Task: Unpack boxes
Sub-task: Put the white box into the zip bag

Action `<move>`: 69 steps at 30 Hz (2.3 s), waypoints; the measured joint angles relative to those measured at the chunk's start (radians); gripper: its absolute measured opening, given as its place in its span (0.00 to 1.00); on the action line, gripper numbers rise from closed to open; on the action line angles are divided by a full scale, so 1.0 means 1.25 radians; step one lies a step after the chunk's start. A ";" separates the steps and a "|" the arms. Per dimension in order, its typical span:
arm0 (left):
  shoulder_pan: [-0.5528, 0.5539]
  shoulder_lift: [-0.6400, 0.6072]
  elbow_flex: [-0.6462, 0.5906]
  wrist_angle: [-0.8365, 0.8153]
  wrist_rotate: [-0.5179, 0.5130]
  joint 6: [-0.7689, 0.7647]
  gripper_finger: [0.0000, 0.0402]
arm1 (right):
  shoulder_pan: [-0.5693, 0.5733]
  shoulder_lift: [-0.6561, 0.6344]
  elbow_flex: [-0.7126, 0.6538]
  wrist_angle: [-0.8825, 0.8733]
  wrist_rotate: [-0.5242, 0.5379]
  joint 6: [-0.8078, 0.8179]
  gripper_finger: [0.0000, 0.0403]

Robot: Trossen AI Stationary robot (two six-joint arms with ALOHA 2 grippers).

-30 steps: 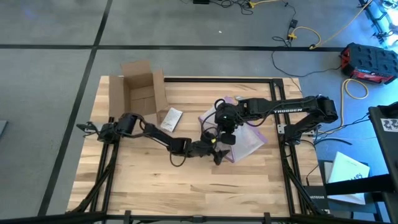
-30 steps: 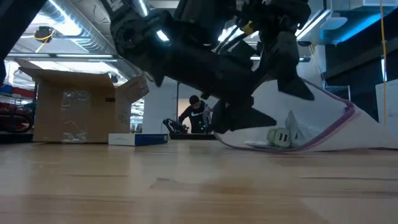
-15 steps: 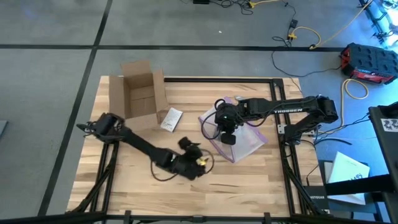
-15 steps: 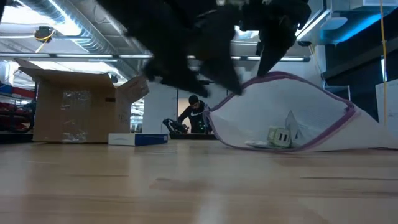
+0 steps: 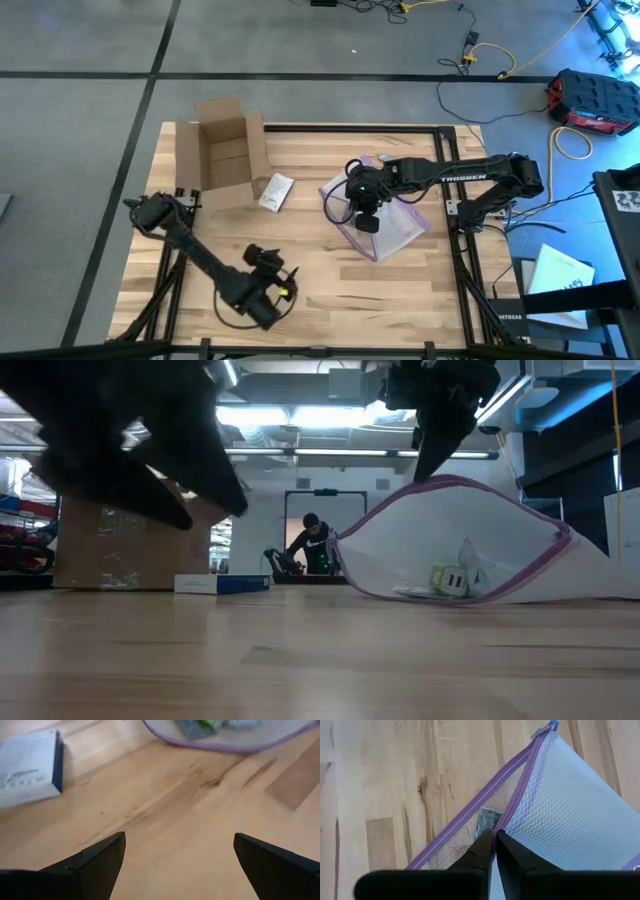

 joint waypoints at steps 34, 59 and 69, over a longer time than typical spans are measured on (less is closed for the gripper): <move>-0.100 -0.148 -0.312 0.642 0.055 0.032 0.88 | 0.000 0.000 0.000 0.000 0.000 0.000 0.02; 0.556 -0.309 -0.373 0.393 0.412 0.878 0.73 | 0.000 0.000 0.000 0.000 0.001 0.000 0.02; 0.677 -0.308 -0.373 0.421 0.442 0.889 0.61 | 0.000 0.000 0.000 0.000 0.001 0.000 0.02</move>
